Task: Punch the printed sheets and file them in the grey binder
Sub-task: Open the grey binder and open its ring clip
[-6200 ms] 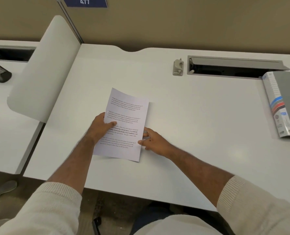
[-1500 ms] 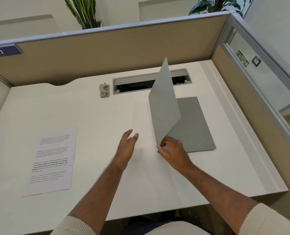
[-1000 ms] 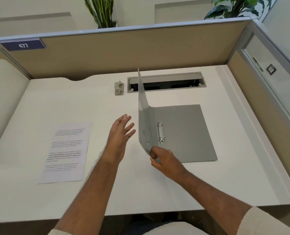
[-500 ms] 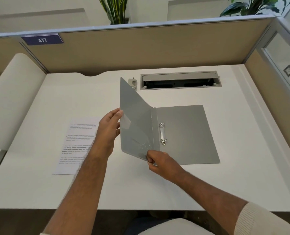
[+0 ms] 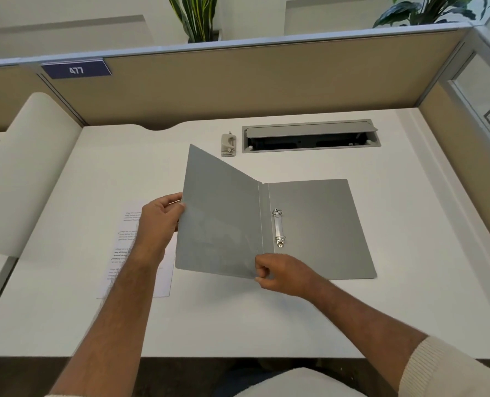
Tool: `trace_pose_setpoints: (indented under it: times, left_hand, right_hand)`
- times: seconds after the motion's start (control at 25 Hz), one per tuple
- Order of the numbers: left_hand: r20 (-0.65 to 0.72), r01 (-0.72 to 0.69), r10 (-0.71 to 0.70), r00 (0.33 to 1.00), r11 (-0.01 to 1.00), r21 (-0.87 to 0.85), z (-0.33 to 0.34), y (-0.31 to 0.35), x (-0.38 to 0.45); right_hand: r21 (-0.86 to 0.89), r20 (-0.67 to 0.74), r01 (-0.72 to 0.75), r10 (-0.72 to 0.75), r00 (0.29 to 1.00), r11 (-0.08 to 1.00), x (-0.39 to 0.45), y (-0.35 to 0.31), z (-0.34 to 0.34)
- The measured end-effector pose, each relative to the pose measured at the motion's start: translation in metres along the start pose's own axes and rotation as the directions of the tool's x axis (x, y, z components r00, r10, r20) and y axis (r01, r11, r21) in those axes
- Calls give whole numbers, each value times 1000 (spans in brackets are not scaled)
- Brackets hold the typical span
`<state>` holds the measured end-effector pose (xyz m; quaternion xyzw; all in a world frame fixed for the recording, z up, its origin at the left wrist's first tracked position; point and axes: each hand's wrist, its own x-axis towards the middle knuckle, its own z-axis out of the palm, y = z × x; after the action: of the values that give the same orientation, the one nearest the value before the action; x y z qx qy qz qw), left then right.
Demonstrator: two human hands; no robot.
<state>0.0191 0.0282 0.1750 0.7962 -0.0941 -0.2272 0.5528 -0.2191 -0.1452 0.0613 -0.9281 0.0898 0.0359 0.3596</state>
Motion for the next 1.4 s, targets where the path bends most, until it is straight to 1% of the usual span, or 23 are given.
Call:
trace_pose_setpoints:
  times: [0.12, 0.28, 0.36, 0.52, 0.6, 0.64, 0.68, 0.72, 0.76, 0.84, 0.88, 0.92, 0.96, 1.04, 1.16, 1.28, 1.4]
  left_hand:
    - [-23, -5, 6, 1000, 1000, 29, -8, -13, 7]
    - [-25, -12, 14, 1000, 997, 73, -21, -29, 20]
    - [-26, -6, 8, 1000, 997, 79, -27, -35, 25]
    - [-46, -3, 7, 999, 997, 72, -34, -46, 32]
    - [-49, -8, 14, 999, 994, 113, -34, -52, 35]
    - [-46, -15, 22, 999, 986, 165, -34, -57, 35]
    - [-49, -30, 44, 998, 969, 246, -34, -63, 36]
    - [-54, -60, 86, 995, 930, 362, -32, -69, 37]
    - [-46, -95, 136, 990, 861, 500, -30, -74, 37]
    - [-21, -113, 189, 982, 669, 735, -21, -80, 35]
    - [-4, -118, 204, 979, 584, 803, -15, -79, 33]
    - [20, -133, 216, 976, 525, 841, -9, -79, 32]
    - [46, -152, 220, 974, 492, 857, -2, -78, 31]
    - [96, -180, 196, 976, 474, 862, 15, -82, 31]
    - [169, -208, 124, 978, 489, 847, 45, -89, 31]
    - [278, -281, 84, 957, 504, 817, 72, -94, 32]
    - [356, -310, 21, 934, 543, 781, 94, -97, 36]
  right_hand:
    - [72, -54, -96, 100, 994, 993, -1, 19, -12]
    - [191, -131, -217, 244, 961, 957, 2, 41, -28]
    - [239, -120, -267, 301, 946, 934, 2, 50, -32]
    - [300, -110, -298, 343, 933, 906, 4, 61, -31]
    - [326, -82, -322, 366, 927, 889, 5, 65, -30]
    - [328, -67, -333, 373, 925, 884, 7, 66, -29]
    - [324, -55, -340, 376, 925, 883, 8, 67, -28]
    - [317, -46, -345, 377, 925, 884, 8, 68, -28]
    - [311, -39, -348, 377, 925, 885, 9, 69, -28]
    - [302, -21, -354, 377, 926, 885, 10, 72, -26]
    - [297, -8, -360, 379, 925, 885, 11, 74, -26]
    - [298, 5, -364, 380, 925, 882, 13, 75, -26]
    - [312, 14, -366, 381, 925, 877, 15, 75, -26]
    - [349, 34, -366, 379, 925, 862, 19, 76, -27]
    - [374, 94, -367, 359, 929, 852, 25, 75, -27]
    - [380, 147, -379, 350, 925, 844, 29, 78, -27]
    - [376, 187, -408, 363, 913, 832, 33, 81, -27]
